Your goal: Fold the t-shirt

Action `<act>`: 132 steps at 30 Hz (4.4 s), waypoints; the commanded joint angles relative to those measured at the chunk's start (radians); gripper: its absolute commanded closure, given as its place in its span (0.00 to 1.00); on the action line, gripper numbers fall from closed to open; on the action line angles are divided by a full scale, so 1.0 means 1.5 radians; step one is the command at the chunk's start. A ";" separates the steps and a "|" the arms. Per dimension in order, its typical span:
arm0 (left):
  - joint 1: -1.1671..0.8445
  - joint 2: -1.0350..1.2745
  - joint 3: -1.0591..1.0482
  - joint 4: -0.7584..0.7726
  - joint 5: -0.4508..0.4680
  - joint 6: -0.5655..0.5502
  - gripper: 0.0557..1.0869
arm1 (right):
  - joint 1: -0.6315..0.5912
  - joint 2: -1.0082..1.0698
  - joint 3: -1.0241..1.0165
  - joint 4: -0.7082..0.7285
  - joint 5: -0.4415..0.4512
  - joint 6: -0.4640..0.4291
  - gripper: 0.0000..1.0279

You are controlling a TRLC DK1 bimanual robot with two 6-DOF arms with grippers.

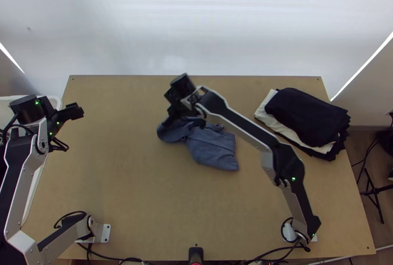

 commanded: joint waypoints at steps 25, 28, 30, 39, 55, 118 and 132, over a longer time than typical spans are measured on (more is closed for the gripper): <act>-0.310 -0.063 -0.055 -0.057 0.009 -0.056 0.04 | -0.081 -0.245 0.068 0.001 -0.001 0.077 0.97; -0.352 -0.057 -0.060 -0.059 0.013 -0.059 0.04 | -0.087 -0.275 0.038 -0.002 0.000 0.081 0.97; -0.364 -0.046 -0.055 -0.057 0.013 -0.058 0.04 | -0.095 -0.286 0.014 -0.002 0.000 0.084 0.97; -0.384 -0.026 -0.027 -0.051 0.013 -0.062 0.04 | -0.156 -0.287 -0.195 0.025 -0.001 0.081 0.97; -0.380 -0.021 -0.027 -0.056 0.012 -0.050 0.04 | -0.278 -0.180 -0.536 0.257 0.001 0.046 0.97; -0.332 0.031 0.025 -0.039 0.012 -0.053 0.04 | -0.090 -0.259 -0.769 0.667 0.118 -0.509 0.64; -0.331 0.036 0.029 -0.039 0.012 -0.053 0.04 | -0.096 -0.319 -0.627 0.573 0.105 -0.394 0.97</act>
